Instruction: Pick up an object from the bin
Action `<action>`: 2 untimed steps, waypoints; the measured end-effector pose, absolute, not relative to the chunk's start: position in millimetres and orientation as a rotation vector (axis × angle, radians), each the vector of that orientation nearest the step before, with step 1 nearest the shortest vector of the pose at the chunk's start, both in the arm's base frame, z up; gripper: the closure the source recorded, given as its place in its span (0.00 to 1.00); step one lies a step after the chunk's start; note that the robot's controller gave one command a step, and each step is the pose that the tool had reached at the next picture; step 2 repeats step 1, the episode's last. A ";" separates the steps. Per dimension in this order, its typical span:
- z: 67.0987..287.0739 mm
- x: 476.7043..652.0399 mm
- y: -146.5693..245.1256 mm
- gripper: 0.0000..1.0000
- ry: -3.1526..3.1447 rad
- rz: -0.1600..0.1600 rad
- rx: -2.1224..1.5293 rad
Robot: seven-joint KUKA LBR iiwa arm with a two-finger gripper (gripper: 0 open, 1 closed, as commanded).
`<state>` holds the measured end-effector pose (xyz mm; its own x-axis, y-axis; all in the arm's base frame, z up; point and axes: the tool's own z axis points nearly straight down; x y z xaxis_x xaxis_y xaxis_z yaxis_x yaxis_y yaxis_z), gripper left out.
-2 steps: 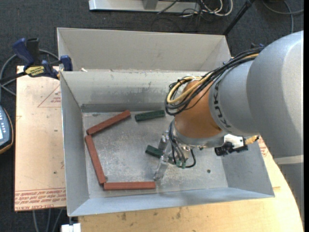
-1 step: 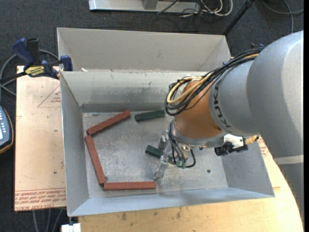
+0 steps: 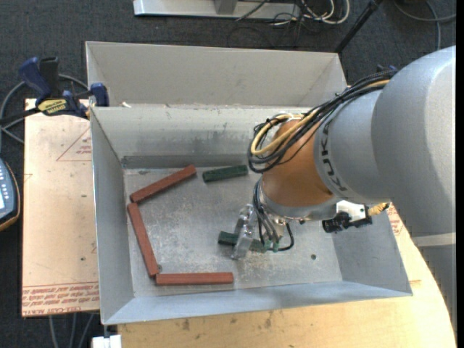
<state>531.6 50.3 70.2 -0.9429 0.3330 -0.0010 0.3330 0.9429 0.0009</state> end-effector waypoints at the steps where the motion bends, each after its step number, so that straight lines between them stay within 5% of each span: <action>1: 160.5 533.8 50.9 1.00 3.088 0.005 0.525; 2: 160.5 533.8 50.9 1.00 3.088 0.005 0.525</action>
Offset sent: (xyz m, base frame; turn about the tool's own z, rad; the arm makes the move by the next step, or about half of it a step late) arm 0.0001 0.0000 0.0861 0.0000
